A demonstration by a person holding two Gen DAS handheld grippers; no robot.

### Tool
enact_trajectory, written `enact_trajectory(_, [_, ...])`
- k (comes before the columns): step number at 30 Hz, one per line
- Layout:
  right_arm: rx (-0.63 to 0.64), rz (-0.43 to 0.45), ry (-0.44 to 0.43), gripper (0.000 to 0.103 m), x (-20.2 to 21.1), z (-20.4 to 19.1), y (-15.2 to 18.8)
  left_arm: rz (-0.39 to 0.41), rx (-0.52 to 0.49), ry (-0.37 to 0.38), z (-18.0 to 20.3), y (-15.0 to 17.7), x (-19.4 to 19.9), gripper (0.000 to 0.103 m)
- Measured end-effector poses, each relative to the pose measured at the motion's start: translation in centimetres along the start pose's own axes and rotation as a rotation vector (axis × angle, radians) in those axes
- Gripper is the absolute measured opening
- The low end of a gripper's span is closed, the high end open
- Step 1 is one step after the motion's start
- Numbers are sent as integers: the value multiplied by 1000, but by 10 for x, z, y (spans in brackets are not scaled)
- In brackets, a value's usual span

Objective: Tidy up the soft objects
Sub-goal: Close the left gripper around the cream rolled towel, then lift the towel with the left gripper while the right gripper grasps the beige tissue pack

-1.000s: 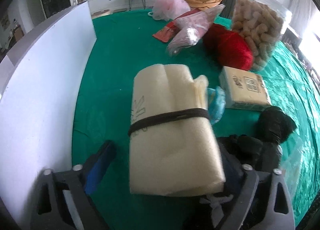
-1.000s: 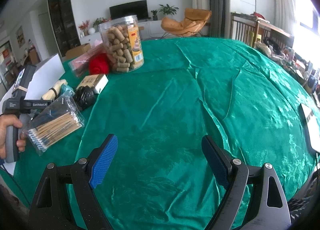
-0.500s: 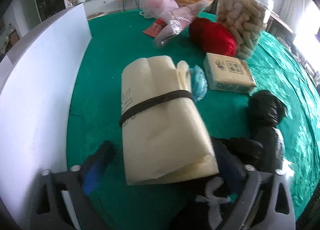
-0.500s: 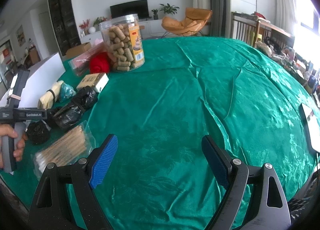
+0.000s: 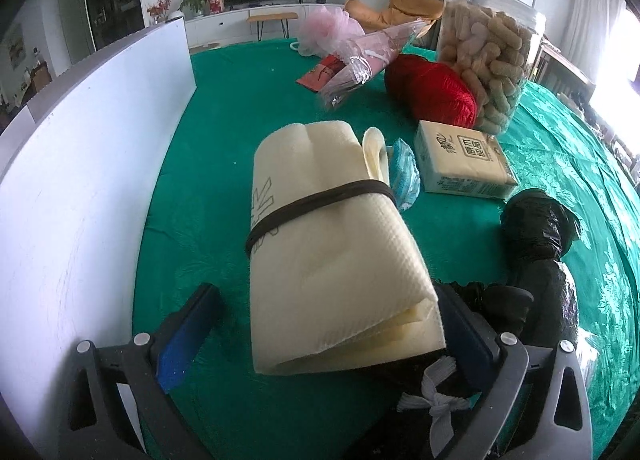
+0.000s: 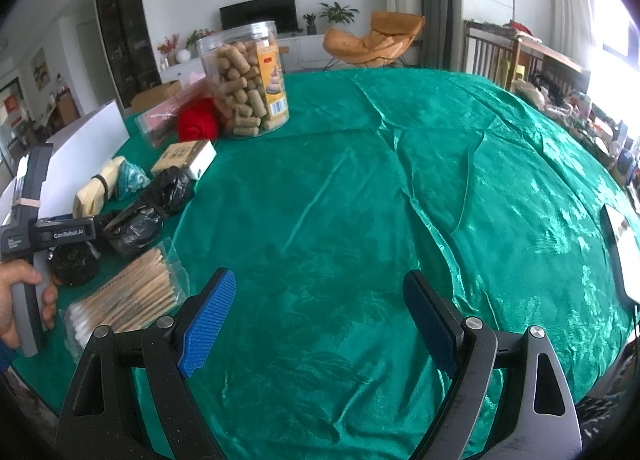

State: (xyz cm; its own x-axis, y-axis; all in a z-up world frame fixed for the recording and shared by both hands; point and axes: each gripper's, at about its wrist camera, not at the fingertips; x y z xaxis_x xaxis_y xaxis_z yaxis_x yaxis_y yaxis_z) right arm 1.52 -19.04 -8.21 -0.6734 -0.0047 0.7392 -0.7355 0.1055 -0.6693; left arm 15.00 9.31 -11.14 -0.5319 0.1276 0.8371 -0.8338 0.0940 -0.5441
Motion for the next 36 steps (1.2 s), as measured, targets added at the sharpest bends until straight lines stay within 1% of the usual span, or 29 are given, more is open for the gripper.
enact_trajectory(16, [3, -16, 5, 88, -4, 0, 1, 1, 2, 0, -1, 1, 0, 103])
enact_trajectory(17, [-1, -2, -2, 88, -1, 0, 0, 1, 2, -1, -1, 1, 0, 103])
enact_trajectory(18, [-17, 37, -20, 88, 8, 4, -2, 1, 2, -1, -1, 1, 0, 103])
enact_trajectory(21, [-67, 186, -43, 88, 39, 14, -10, 1, 3, -1, -1, 0, -1, 103])
enact_trajectory(22, [-61, 225, -57, 89, 45, 14, -16, 2, 2, 0, -1, 1, 0, 103])
enact_trajectory(23, [-29, 235, -81, 89, 46, 9, -25, 1, 3, 0, -1, 1, 0, 103])
enact_trajectory(24, [21, 211, -106, 89, 41, 0, -36, 1, 2, 0, -1, 1, 0, 103])
enact_trajectory(26, [139, 134, -146, 89, 25, -25, -63, 1, 3, -1, -1, 1, -1, 103])
enact_trajectory(28, [228, 100, -186, 89, 10, -50, -88, 2, 3, 0, -1, 1, -1, 103])
enact_trajectory(29, [257, 80, -204, 88, 0, -61, -97, 2, 4, 0, -1, 1, 0, 103])
enact_trajectory(31, [271, 1, -233, 88, -30, -82, -119, 2, 14, -4, -2, 1, 1, 103])
enact_trajectory(33, [262, -113, -273, 88, -69, -101, -132, -12, 27, 8, -3, 2, 4, 103])
enact_trajectory(35, [307, -204, -291, 88, -102, -120, -136, -37, 46, 53, -7, 4, 11, 103])
enact_trajectory(36, [362, -232, -288, 88, -115, -132, -138, -34, 66, 84, -11, 5, 16, 103])
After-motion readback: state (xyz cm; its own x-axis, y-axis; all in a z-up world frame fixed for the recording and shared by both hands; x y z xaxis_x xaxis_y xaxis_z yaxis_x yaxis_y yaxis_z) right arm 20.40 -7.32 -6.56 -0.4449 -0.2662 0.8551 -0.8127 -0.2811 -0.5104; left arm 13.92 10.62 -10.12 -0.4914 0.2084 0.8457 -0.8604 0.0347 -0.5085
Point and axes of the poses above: each gripper's, at about its wrist camera, not at the fingertips, and x roughly against the way its jaws point, z to its right, y to its underside, and after that the axes turned 3 degrees about -z, right-handed
